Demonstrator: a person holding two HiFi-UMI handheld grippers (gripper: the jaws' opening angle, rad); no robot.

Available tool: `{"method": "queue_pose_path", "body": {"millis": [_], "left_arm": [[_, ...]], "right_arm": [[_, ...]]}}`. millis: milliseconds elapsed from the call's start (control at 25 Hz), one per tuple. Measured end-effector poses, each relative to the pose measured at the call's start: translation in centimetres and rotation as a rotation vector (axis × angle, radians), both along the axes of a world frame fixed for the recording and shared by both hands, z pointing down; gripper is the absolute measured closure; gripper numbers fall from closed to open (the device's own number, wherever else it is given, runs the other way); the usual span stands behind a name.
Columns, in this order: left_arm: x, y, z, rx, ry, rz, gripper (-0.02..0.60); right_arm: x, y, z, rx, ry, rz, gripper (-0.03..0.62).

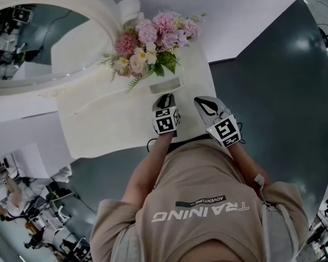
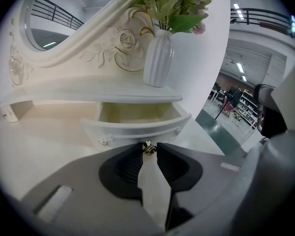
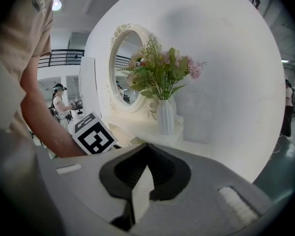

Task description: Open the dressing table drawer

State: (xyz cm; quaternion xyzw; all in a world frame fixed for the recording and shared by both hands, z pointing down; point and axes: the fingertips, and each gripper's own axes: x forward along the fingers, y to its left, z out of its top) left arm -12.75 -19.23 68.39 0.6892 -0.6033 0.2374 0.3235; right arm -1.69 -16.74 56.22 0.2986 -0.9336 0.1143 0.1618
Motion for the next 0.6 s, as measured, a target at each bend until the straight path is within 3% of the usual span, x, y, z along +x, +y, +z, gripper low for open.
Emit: {"method": "queue_pose_path", "body": {"millis": [360, 480, 600], "left_arm": [[0.1, 0.4, 0.1, 0.004, -0.007, -0.003, 0.469], [-0.1, 0.9, 0.6, -0.007, 0.024, -0.029, 0.425], [-0.3, 1.5, 0.9, -0.004, 0.042, -0.038, 0.437]], "right_arm": [[0.2, 0.8, 0.3, -0.007, 0.013, -0.004, 0.592], [0.2, 0.8, 0.1, 0.001, 0.013, -0.005, 0.592], [0.2, 0.7, 0.3, 0.003, 0.016, -0.005, 0.592]]}}
